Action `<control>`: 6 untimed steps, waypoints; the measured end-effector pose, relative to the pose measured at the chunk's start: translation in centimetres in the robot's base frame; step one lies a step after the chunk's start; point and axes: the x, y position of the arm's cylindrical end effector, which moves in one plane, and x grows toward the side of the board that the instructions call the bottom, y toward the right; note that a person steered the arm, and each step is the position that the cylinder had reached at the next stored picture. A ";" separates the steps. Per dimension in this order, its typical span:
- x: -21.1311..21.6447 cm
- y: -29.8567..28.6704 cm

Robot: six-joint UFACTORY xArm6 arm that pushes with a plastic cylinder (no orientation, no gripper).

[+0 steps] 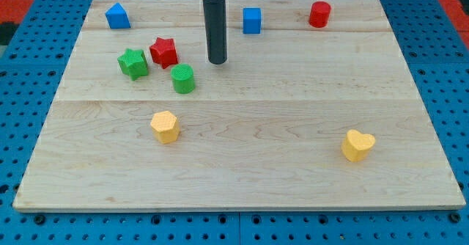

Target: Move the green circle towards the center left side of the board

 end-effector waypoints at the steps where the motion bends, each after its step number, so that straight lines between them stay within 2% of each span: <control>1: 0.0 -0.3; 4: -0.1 -1.4; 6: 1.9 -3.7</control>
